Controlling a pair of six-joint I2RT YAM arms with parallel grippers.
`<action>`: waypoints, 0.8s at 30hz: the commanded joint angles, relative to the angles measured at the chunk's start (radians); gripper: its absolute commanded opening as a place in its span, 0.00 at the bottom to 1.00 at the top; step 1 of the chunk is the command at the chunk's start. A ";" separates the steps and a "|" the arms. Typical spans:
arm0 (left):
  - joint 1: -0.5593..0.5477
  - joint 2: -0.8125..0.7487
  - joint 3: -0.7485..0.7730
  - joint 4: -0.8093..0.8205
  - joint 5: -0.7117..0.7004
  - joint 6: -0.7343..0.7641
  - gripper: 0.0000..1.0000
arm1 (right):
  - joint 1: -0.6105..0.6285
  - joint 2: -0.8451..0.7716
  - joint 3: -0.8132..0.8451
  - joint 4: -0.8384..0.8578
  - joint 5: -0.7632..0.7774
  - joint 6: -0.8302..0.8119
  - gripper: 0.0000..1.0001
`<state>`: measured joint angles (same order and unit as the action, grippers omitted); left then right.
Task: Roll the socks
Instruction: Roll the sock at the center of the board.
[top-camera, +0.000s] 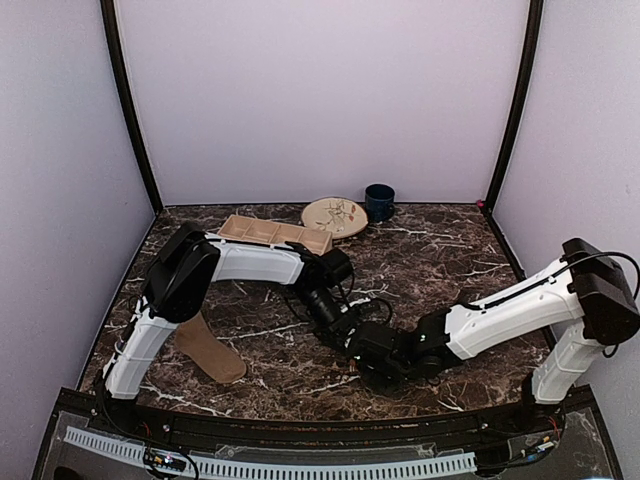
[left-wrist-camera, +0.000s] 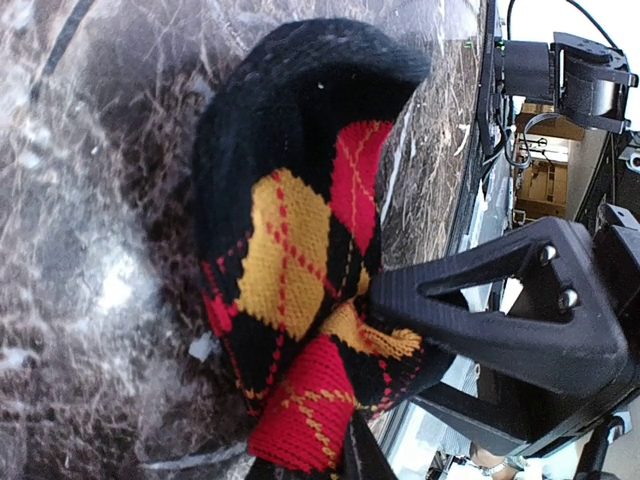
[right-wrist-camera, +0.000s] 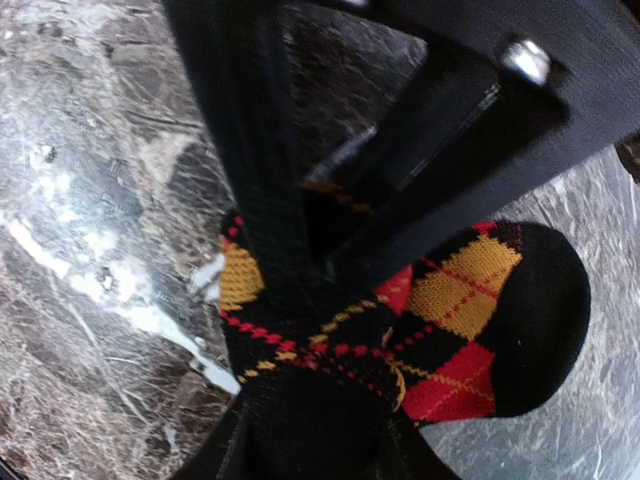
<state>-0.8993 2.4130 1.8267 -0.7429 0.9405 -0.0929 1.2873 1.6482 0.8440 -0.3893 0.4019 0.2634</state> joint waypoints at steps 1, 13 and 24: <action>-0.002 0.026 -0.008 -0.058 -0.029 0.024 0.16 | -0.034 0.029 0.023 0.041 -0.040 0.009 0.30; 0.026 -0.016 -0.106 0.045 -0.075 -0.075 0.51 | -0.077 0.006 0.003 0.051 -0.098 0.027 0.17; 0.064 -0.070 -0.234 0.148 -0.161 -0.185 0.57 | -0.089 -0.010 -0.007 0.060 -0.150 0.041 0.14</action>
<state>-0.8497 2.3341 1.6707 -0.5858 0.9947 -0.2203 1.2133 1.6432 0.8509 -0.3386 0.2882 0.2764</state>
